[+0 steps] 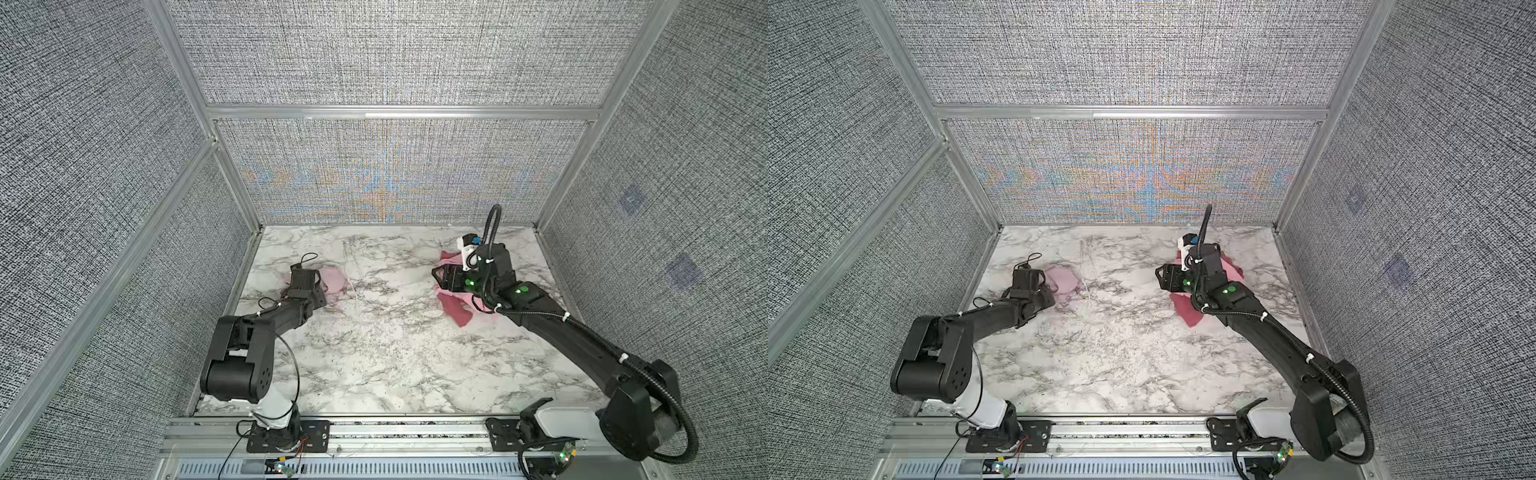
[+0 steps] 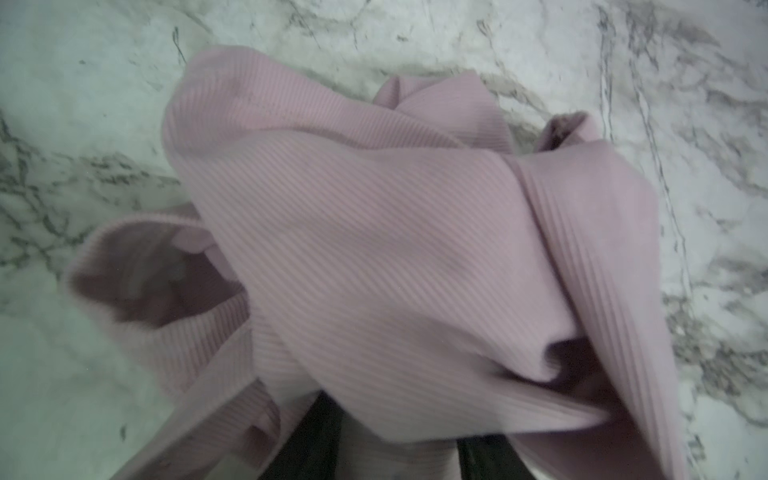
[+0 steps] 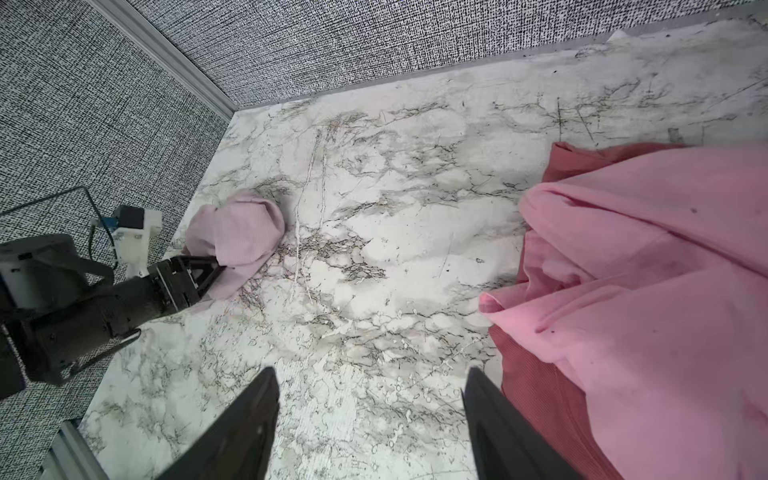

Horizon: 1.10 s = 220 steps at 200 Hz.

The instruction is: Pick out a specific cloth from the pile

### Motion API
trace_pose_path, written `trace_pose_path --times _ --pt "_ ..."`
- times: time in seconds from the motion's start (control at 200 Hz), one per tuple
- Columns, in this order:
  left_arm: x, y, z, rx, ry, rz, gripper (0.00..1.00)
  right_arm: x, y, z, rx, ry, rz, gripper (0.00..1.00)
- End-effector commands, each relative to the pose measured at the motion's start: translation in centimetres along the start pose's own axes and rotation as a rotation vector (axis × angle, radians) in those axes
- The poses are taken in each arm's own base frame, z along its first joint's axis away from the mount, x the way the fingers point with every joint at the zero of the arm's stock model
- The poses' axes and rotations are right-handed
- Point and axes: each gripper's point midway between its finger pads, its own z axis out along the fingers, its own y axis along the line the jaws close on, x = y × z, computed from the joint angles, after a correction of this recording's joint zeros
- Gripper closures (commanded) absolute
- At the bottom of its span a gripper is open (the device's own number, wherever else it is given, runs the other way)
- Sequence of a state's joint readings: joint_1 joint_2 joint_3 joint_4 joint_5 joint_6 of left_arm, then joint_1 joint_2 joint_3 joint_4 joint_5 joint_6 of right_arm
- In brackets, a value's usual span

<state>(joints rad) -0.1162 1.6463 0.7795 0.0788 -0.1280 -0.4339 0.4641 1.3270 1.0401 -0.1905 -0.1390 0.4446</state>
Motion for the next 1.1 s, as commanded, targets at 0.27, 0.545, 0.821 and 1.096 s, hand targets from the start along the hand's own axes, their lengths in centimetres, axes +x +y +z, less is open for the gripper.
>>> trace_pose_path --times 0.27,0.545,0.821,1.096 --pt "-6.0 1.3 2.6 0.011 -0.037 -0.046 0.53 -1.3 0.0 0.1 0.025 -0.022 -0.011 0.28" --pt "-7.2 -0.6 0.1 0.097 -0.019 -0.030 0.54 -1.8 0.1 -0.3 0.022 -0.046 -0.005 0.28" --pt "-7.1 -3.6 -8.0 0.212 -0.144 0.001 0.54 -3.0 -2.7 -4.9 0.167 -0.154 -0.066 0.28" --pt "-7.9 -4.3 -15.1 0.218 -0.381 0.110 0.50 -3.0 -10.6 -10.4 0.507 -0.280 -0.087 0.27"
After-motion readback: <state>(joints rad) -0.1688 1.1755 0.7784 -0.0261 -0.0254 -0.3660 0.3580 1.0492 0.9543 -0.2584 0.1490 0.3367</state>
